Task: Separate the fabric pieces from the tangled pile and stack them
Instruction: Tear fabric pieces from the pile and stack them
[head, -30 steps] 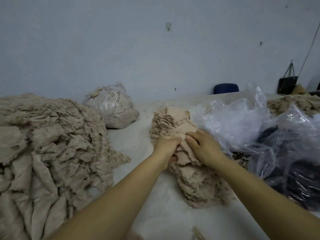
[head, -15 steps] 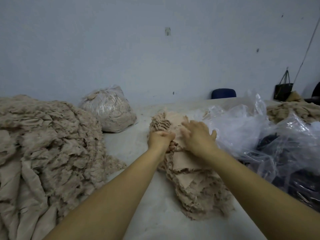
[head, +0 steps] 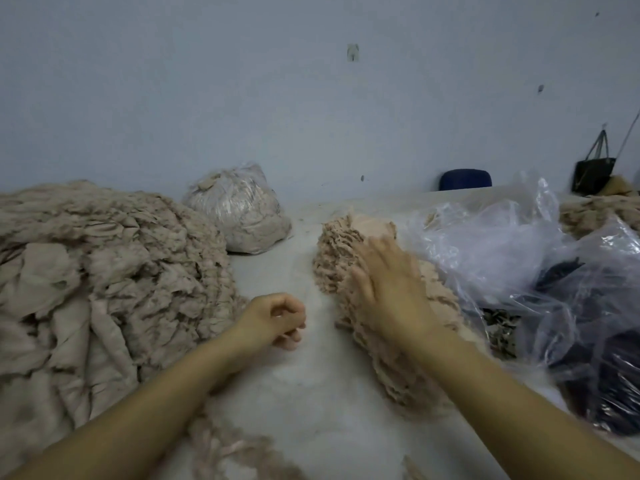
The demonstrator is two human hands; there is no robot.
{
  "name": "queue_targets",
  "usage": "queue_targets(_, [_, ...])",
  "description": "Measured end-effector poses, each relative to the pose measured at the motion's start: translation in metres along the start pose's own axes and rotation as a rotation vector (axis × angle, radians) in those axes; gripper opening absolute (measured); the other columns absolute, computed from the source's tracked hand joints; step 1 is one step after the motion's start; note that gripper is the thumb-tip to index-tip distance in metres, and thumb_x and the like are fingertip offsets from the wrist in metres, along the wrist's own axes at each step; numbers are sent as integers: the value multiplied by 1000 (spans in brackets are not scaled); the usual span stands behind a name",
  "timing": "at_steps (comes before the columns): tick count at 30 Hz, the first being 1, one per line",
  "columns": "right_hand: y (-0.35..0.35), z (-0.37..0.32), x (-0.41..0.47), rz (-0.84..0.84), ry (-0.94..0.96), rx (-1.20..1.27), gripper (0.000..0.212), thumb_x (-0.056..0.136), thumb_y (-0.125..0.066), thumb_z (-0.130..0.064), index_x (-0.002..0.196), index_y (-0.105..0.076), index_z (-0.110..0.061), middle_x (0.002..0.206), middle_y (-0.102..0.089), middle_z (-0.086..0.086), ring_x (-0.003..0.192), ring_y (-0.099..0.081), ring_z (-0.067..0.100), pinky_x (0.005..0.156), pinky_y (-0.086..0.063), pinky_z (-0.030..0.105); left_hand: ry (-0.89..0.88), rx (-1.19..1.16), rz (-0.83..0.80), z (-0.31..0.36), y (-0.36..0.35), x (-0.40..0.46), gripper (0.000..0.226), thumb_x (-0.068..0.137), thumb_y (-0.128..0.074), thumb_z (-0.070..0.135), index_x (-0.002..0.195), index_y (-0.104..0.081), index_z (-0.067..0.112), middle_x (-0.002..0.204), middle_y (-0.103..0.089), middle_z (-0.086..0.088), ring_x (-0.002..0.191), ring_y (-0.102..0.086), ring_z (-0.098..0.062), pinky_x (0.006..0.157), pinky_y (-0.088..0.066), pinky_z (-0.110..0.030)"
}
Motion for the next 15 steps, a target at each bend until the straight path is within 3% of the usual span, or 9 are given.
queue_targets(1, [-5,-17,-15,-1,91,126,44,102,-38,-33,143,-43,-18,152,-35,6,146,-20,21,115,0,24,-13,65,-82,-4,16,-14,11,87,-63,3,77,-63,10,70,-63,-6,51,-59,-10,49,-49,-22])
queue_targets(3, [-29,-47,-54,-196,189,341,43,100,-45,-34,140,-47,-18,149,-40,2,143,-25,12,111,-4,11,-12,228,-296,-9,51,-47,5,81,-71,17,76,-70,17,70,-66,-1,58,-60,-10,54,-48,-21])
queue_targets(6, [-65,-66,-102,-638,187,501,52,97,-42,-50,146,-34,-34,158,-21,-14,142,-7,-7,117,-8,16,8,417,-451,-16,99,-97,18,69,-81,43,75,-76,26,80,-71,3,76,-64,-10,71,-49,-24])
queue_targets(8, [-74,-69,-112,-749,312,442,56,96,-43,-53,148,-31,-36,158,-17,-16,143,-7,-5,116,-8,15,-3,466,-388,-26,120,-122,22,68,-81,43,73,-76,21,81,-71,0,81,-66,-18,76,-51,-34])
queue_targets(11, [-74,-72,-117,-733,449,323,44,99,-43,-44,142,-43,-33,154,-31,-10,143,-19,0,108,-7,3,-294,732,-197,-43,135,-153,26,84,-66,45,80,-73,20,86,-67,8,85,-63,-10,76,-51,-28])
queue_targets(15, [-74,-63,-129,-607,275,215,35,103,-39,-34,135,-54,-32,149,-41,-11,139,-31,3,99,-7,-6,-572,1016,-65,-62,137,-179,30,92,-54,41,96,-70,17,107,-62,4,102,-54,-5,88,-41,-20])
Point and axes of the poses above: each hand's wrist, its own x-axis towards the middle knuckle, its own y-axis out of the back of the hand, z = x × y, the point moved 2 cm from there along x, towards the middle knuckle
